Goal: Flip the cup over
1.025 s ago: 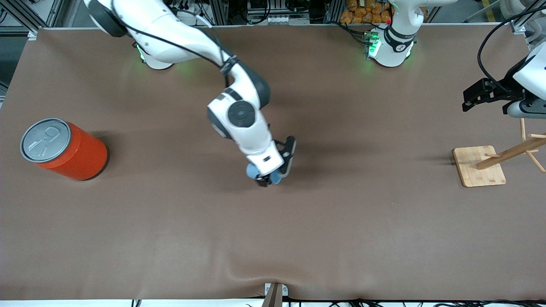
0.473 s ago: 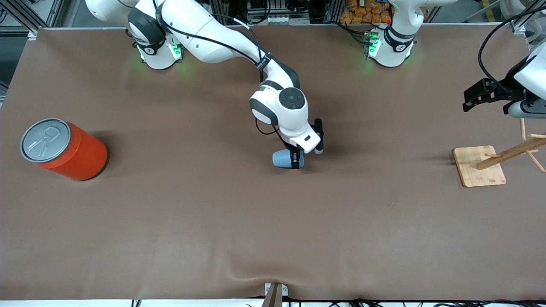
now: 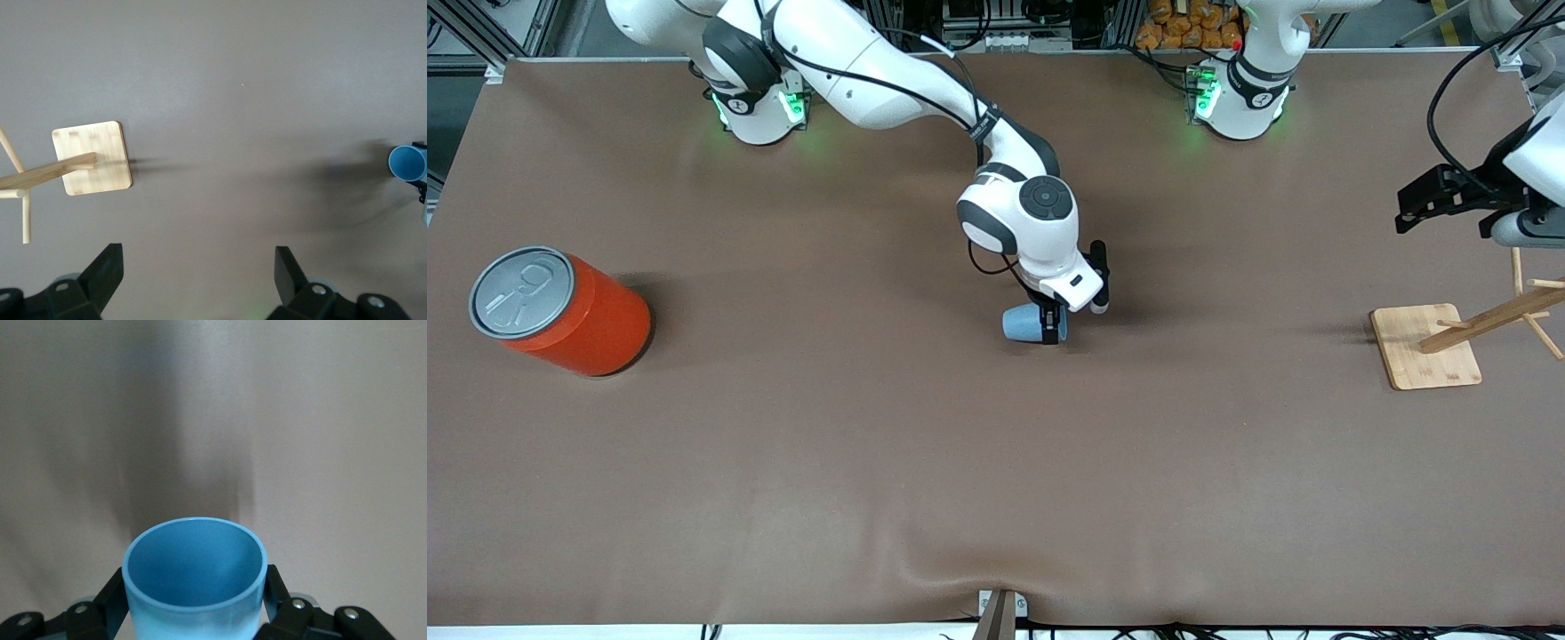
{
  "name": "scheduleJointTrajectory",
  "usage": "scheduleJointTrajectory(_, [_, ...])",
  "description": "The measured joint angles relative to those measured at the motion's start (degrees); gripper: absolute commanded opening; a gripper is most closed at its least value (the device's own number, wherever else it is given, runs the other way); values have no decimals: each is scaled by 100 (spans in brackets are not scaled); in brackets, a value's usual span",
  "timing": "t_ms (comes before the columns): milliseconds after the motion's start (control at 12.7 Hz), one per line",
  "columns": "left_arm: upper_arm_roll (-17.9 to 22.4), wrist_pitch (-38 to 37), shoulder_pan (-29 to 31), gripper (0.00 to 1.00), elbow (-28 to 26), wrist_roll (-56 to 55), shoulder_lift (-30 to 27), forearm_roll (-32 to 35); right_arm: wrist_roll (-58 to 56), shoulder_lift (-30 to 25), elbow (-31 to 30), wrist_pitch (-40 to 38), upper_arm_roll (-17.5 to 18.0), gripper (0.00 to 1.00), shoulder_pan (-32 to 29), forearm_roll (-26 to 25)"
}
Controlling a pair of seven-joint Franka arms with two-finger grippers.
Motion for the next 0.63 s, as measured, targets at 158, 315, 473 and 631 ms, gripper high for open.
scheduleJointTrajectory(158, [8,0,54,100,0,1,51,-14,37,61,24,17,-3,4,21,-2])
scheduleJointTrajectory(315, [1,0,55,100,0,1,129,-20,137,65,34,16,-9,28,21,-2])
scheduleJointTrajectory(473, [-4,0,54,100,-1,1,213,-20,184,65,36,16,-15,100,22,-2])
scheduleJointTrajectory(631, [-8,0,51,100,-2,1,366,-20,197,68,36,13,-36,100,21,-2])
